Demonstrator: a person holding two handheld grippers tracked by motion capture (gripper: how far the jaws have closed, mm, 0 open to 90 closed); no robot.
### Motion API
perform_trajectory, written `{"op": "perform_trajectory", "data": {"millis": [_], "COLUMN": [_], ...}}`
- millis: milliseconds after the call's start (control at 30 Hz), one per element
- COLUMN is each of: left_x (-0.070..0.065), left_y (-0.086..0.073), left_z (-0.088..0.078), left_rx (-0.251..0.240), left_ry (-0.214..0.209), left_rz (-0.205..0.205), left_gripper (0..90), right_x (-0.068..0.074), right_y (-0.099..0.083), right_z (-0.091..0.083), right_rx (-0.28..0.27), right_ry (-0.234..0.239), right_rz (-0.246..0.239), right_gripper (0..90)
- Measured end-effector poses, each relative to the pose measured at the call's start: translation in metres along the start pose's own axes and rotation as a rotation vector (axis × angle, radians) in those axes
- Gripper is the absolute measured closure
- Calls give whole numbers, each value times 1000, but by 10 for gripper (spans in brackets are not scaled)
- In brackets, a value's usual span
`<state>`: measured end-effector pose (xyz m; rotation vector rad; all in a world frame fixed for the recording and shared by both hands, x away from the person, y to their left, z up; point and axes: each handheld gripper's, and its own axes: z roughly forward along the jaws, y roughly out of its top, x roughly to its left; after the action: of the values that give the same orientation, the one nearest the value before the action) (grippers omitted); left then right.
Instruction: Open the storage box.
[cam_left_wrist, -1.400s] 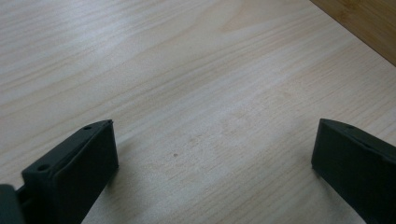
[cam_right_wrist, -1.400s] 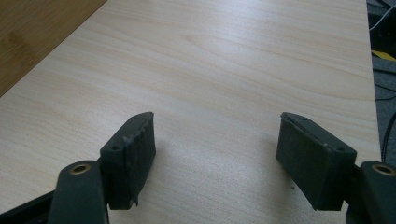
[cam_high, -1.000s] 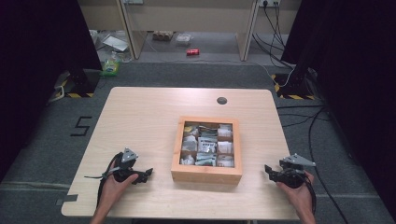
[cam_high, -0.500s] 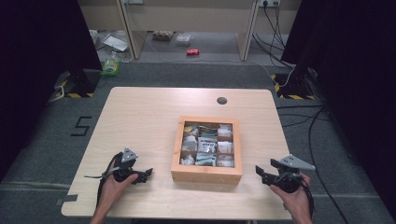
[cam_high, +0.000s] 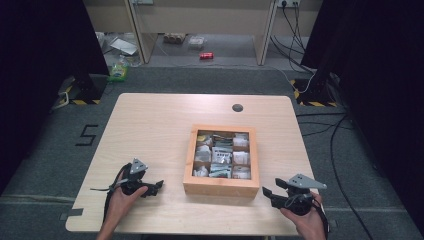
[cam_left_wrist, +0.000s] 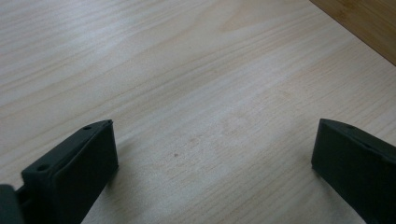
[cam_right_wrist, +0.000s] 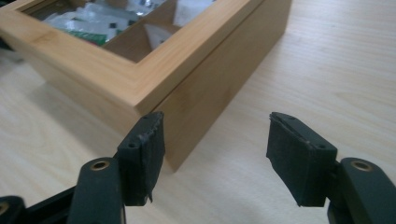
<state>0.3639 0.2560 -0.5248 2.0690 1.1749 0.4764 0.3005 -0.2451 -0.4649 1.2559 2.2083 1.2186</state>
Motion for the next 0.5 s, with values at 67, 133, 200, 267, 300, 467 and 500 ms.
{"op": "perform_trajectory", "data": {"millis": [67,133,200,267,300,467,500], "left_x": [0,0,0,0,0,0,0], "left_y": [0,0,0,0,0,0,0], "left_z": [0,0,0,0,0,0,0], "left_rx": [0,0,0,0,0,0,0], "left_ry": [0,0,0,0,0,0,0], "left_rz": [0,0,0,0,0,0,0], "left_gripper": [0,0,0,0,0,0,0], "right_x": [3,6,10,14,16,23,23], "right_y": [0,2,3,3,3,2,2], "right_z": [-2,-2,-1,2,3,9,9], "right_rx": [-6,-18,-21,-13,-9,4,4], "right_ry": [11,29,41,52,53,57,57], "right_rz": [-6,-10,-21,-32,-36,-66,-66], "right_gripper": [392,397,402,406,408,432,432]}}
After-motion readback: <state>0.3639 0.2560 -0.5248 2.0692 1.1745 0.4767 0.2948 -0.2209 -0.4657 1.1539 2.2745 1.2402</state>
